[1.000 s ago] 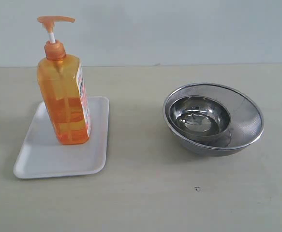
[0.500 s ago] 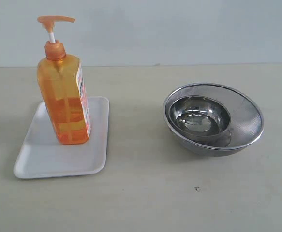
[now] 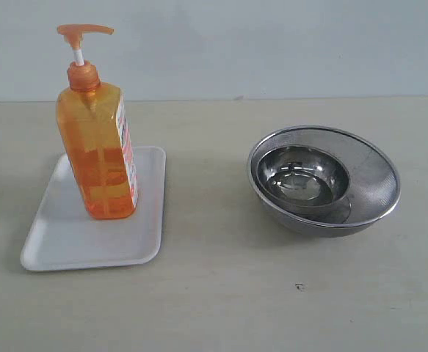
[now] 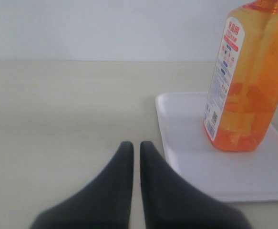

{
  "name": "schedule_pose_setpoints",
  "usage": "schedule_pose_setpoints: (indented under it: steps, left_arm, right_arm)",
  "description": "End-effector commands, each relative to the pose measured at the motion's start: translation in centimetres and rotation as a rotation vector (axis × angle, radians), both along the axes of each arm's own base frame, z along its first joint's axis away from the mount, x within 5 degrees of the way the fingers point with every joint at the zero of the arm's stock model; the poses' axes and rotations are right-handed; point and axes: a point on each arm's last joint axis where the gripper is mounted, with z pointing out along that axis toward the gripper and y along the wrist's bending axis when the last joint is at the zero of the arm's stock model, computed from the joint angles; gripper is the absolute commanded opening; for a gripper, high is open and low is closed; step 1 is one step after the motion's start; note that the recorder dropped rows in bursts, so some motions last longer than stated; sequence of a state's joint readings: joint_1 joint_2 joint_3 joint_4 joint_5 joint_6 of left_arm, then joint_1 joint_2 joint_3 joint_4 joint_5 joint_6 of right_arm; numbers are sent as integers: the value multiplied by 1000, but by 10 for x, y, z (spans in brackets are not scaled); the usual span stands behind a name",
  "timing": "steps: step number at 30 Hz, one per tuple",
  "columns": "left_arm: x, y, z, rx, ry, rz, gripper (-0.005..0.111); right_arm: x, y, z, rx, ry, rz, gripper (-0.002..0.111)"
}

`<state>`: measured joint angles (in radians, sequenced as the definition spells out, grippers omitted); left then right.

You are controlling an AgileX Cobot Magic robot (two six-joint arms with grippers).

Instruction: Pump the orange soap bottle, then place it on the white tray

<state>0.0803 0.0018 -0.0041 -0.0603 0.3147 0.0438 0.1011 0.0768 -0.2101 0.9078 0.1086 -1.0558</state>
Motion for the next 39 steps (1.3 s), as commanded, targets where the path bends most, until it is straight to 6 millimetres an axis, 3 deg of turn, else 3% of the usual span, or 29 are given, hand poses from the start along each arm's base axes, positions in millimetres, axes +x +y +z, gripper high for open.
schedule_pose_setpoints:
  steps: [1,4,8,32,39]
  left_arm:
    - [0,-1,-1,-15,0,-5,5]
    - [0,-1,-1,-15,0,-5,5]
    - [0,-1,-1,-15,0,-5,5]
    - [0,-1,-1,-15,0,-5,5]
    - [0,-1,-1,-15,0,-5,5]
  right_arm:
    - [0,-4,-26,56,18,-32,0]
    - [3,-5,-47,69,53,-55,0]
    - [6,-6,-60,95,89,-64,0]
    - [6,-7,-63,152,123,-67,0]
    - [5,-6,-79,125,299,-67,0]
